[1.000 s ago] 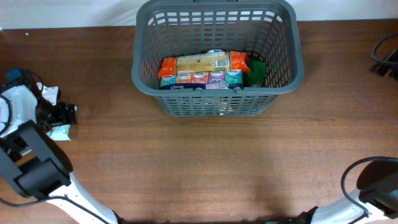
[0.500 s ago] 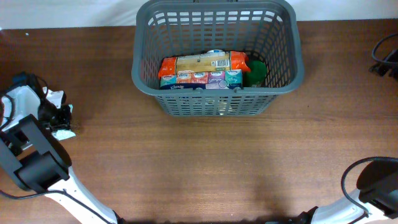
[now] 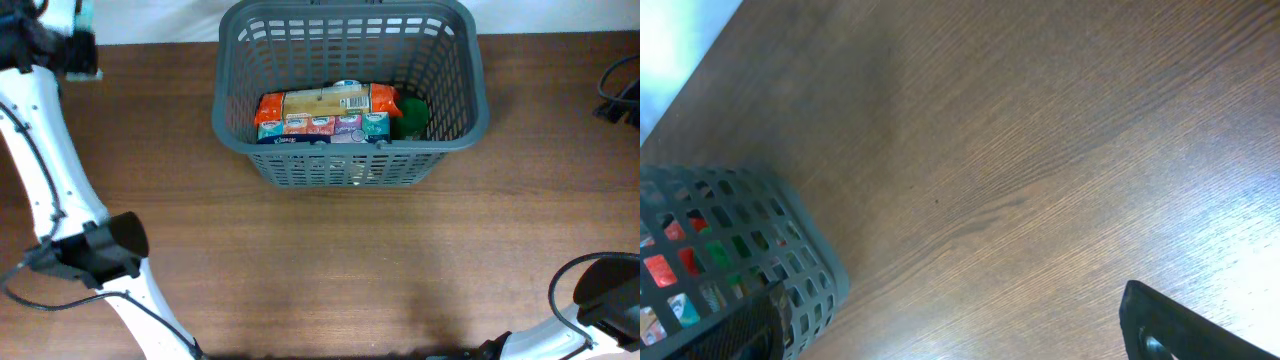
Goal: Pack container
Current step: 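Carry the mint-green pouch into the basket and release it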
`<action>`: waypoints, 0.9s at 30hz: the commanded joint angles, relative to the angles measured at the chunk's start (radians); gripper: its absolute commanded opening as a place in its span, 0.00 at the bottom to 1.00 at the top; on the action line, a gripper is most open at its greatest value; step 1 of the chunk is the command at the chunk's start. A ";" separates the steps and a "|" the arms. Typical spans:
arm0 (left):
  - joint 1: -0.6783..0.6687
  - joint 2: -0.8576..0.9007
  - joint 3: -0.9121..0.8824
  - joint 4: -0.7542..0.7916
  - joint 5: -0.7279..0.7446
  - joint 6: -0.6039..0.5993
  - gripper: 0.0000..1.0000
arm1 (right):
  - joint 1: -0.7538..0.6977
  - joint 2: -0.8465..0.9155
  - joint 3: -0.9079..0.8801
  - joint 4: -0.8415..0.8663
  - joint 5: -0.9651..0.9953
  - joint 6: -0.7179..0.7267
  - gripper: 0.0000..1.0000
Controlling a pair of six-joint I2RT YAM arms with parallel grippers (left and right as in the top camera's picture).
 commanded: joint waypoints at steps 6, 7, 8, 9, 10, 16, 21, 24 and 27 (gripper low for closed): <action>-0.346 -0.016 0.293 0.055 0.046 0.324 0.02 | 0.001 -0.006 -0.003 0.000 0.008 0.005 0.98; -0.380 -0.016 0.292 0.055 0.045 0.365 0.02 | 0.001 -0.006 -0.003 -0.002 0.008 0.005 0.98; -0.423 -0.014 0.288 0.054 0.045 0.410 0.02 | 0.001 -0.006 -0.003 -0.003 0.008 0.005 0.98; -0.460 -0.012 0.283 0.052 0.046 0.441 0.02 | 0.001 -0.006 -0.003 -0.004 0.008 0.005 0.98; -0.495 -0.011 0.277 0.047 0.050 0.477 0.02 | 0.001 -0.006 -0.003 -0.006 0.008 0.005 0.98; -0.671 0.017 0.140 0.043 0.052 0.736 0.02 | 0.001 -0.006 -0.003 -0.014 0.008 0.005 0.98; -0.697 0.077 0.008 0.050 0.051 0.770 0.02 | 0.001 -0.006 -0.003 -0.014 0.008 0.005 0.98; -0.696 0.127 -0.056 0.059 0.051 0.770 0.02 | 0.001 -0.006 -0.003 -0.014 0.008 0.005 0.98; -0.696 0.163 -0.100 0.063 0.051 0.769 0.24 | 0.001 -0.006 -0.003 -0.014 0.008 0.005 0.98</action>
